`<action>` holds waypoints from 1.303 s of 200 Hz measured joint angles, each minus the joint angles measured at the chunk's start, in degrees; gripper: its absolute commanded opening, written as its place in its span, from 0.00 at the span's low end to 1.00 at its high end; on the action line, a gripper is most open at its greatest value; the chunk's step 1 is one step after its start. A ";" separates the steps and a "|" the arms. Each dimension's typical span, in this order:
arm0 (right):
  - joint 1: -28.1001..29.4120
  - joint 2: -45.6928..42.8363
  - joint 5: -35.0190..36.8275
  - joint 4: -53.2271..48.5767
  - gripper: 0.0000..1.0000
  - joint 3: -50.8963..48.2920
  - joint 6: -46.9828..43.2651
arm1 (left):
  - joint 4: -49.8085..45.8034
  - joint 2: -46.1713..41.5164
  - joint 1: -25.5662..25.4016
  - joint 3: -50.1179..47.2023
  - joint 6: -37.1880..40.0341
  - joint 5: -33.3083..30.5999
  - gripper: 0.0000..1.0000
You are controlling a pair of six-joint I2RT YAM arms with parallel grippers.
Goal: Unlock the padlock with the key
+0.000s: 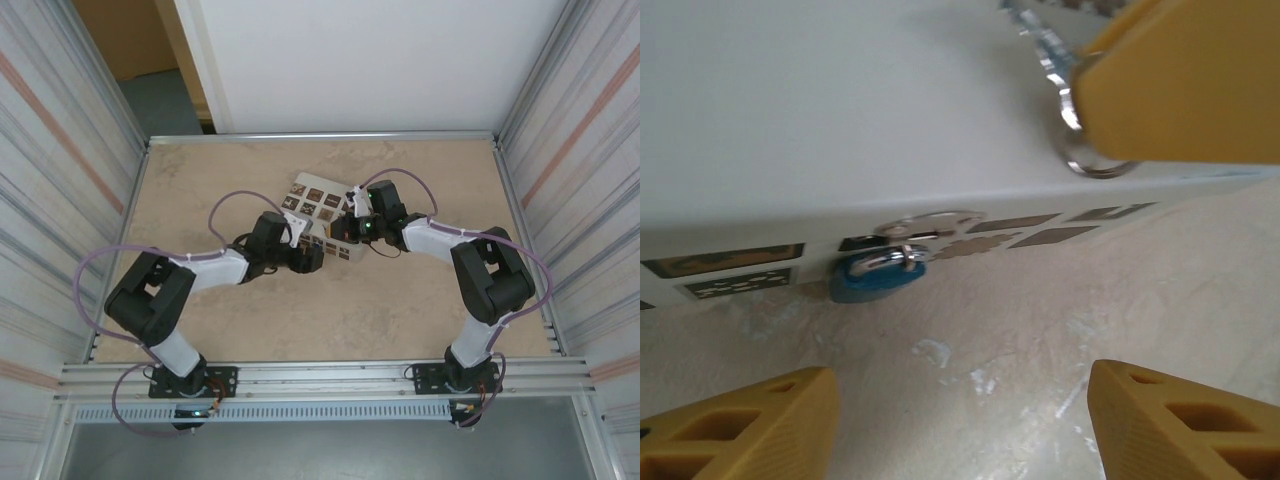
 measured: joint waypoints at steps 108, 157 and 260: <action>0.22 -0.24 0.63 0.09 0.00 -0.17 0.00 | 0.28 7.54 1.73 4.68 1.25 0.11 0.58; 0.22 -0.31 0.79 0.24 0.00 -0.28 0.02 | 0.50 9.27 2.01 6.12 1.07 1.55 0.54; 0.22 -0.31 0.87 0.52 0.00 -0.37 1.01 | 1.92 9.79 2.01 6.64 -5.33 4.76 0.45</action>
